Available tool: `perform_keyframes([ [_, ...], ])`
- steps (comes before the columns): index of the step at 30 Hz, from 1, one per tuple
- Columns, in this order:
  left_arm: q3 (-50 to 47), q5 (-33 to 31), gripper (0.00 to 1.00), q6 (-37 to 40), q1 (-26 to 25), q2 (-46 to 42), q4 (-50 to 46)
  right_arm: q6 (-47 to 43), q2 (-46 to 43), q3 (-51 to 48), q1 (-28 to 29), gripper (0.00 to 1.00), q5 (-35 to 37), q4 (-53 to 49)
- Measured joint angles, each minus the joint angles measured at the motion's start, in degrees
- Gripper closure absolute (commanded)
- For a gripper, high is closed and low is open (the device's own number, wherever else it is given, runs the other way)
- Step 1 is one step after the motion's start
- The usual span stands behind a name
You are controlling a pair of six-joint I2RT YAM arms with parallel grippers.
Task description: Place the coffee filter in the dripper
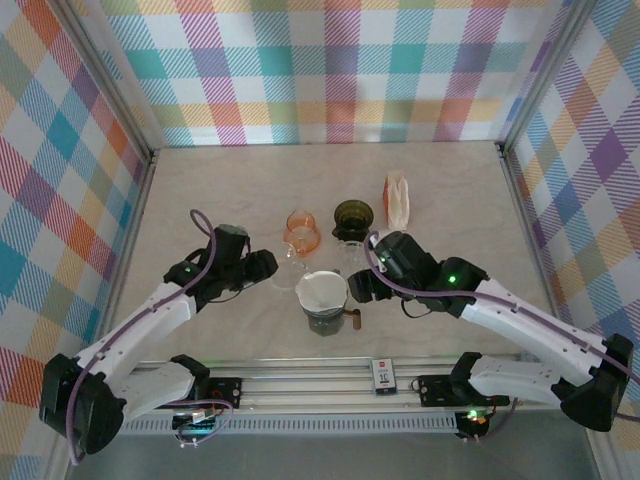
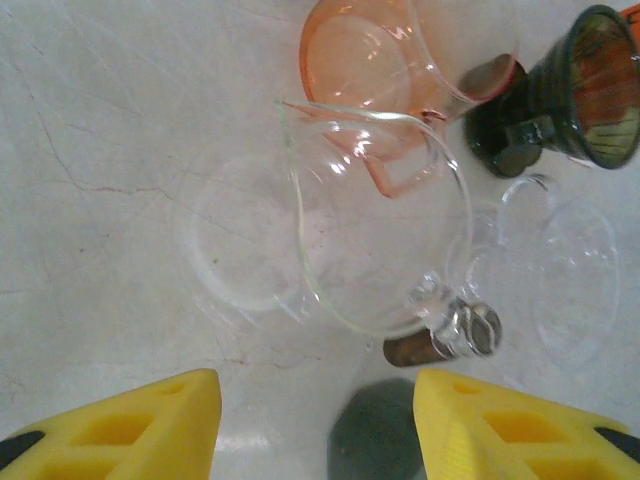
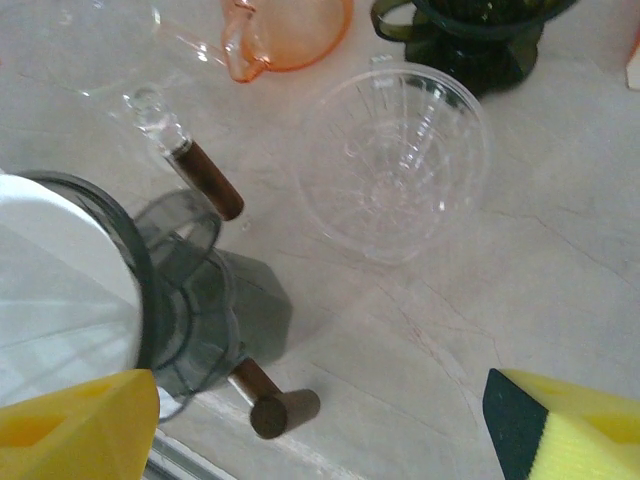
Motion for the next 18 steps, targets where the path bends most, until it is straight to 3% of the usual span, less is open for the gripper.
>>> perform_keyframes([
  [13, 1.8, -3.0, 0.47, 0.1, 1.7, 11.3, 5.1, 3.3, -8.5, -9.6, -0.6, 0.14, -0.6, 0.0],
  [18, 3.8, -4.3, 0.59, 0.3, 1.9, 14.0, 5.1, 3.9, -11.1, -12.8, -0.7, 0.14, -2.5, 0.1],
])
